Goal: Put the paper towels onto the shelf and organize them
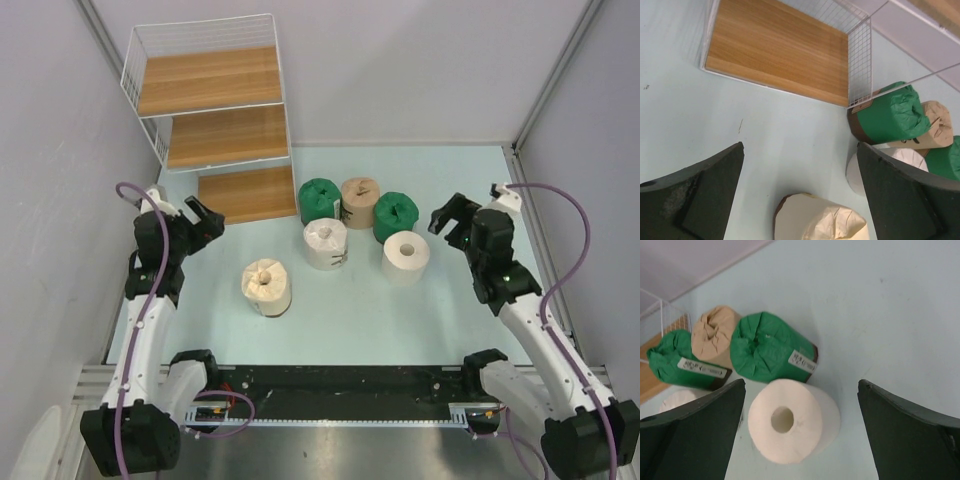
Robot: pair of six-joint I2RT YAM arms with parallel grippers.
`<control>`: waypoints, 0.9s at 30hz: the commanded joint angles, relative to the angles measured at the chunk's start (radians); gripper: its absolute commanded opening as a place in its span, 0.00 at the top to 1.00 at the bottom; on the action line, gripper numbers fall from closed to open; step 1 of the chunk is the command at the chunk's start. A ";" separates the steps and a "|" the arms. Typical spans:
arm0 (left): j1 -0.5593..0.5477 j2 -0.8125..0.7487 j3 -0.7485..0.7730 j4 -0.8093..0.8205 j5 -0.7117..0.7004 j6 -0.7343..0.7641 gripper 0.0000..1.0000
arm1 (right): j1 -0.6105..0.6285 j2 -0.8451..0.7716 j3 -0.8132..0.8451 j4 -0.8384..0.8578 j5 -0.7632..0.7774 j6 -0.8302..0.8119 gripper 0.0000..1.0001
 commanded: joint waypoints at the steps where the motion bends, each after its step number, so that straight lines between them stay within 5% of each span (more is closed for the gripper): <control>1: 0.008 -0.044 0.042 -0.071 -0.008 0.082 0.00 | 0.055 0.091 0.082 -0.132 0.002 0.053 0.00; 16: 0.007 -0.151 -0.007 -0.119 0.036 0.191 0.00 | 0.149 0.306 0.084 -0.253 0.045 0.143 0.01; 27: 0.008 -0.164 -0.027 -0.132 0.082 0.220 0.00 | 0.157 0.407 0.084 -0.182 -0.016 0.152 0.14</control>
